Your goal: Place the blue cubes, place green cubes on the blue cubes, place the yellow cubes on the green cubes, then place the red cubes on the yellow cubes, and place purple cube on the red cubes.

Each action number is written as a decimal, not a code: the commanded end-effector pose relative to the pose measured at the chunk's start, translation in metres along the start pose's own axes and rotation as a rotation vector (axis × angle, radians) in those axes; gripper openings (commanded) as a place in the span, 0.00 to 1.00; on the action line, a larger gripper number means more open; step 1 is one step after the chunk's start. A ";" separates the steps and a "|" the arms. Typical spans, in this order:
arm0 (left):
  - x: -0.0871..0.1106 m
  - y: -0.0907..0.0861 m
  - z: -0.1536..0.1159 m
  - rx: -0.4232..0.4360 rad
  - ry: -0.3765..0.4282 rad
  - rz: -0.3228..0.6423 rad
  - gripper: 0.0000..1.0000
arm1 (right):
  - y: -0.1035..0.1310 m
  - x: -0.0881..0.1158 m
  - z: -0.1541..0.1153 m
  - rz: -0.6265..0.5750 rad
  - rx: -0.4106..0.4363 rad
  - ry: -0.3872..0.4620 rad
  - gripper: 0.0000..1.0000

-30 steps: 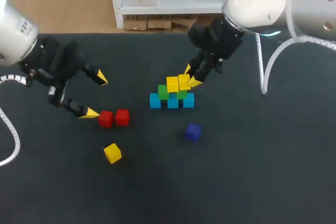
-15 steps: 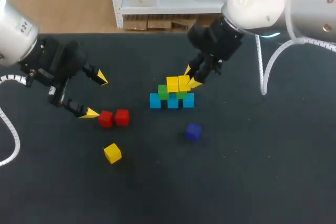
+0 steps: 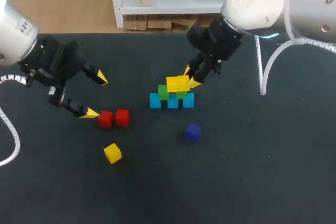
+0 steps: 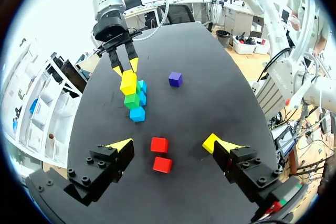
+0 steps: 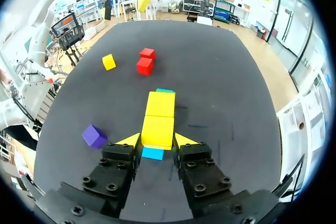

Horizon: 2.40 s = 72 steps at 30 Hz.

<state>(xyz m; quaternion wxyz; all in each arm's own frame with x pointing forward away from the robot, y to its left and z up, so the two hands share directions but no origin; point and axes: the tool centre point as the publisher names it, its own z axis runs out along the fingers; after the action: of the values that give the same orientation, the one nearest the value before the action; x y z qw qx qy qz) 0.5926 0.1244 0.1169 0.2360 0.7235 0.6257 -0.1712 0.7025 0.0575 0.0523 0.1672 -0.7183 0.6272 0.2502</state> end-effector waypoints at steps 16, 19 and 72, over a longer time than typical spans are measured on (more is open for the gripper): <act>0.002 -0.001 0.000 -0.003 -0.005 0.004 1.00 | -0.002 0.000 0.002 0.003 0.001 -0.002 0.35; 0.002 -0.001 0.000 -0.003 -0.005 0.004 1.00 | -0.002 0.000 0.002 0.003 0.002 -0.002 0.40; 0.002 -0.001 0.000 -0.003 -0.005 0.004 1.00 | -0.008 0.020 -0.011 -0.006 0.048 0.010 0.00</act>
<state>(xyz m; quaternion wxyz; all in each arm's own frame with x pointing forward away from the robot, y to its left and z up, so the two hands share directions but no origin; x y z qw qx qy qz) 0.5926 0.1244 0.1169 0.2360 0.7235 0.6257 -0.1712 0.7103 0.0347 0.0499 0.1846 -0.7162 0.6332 0.2282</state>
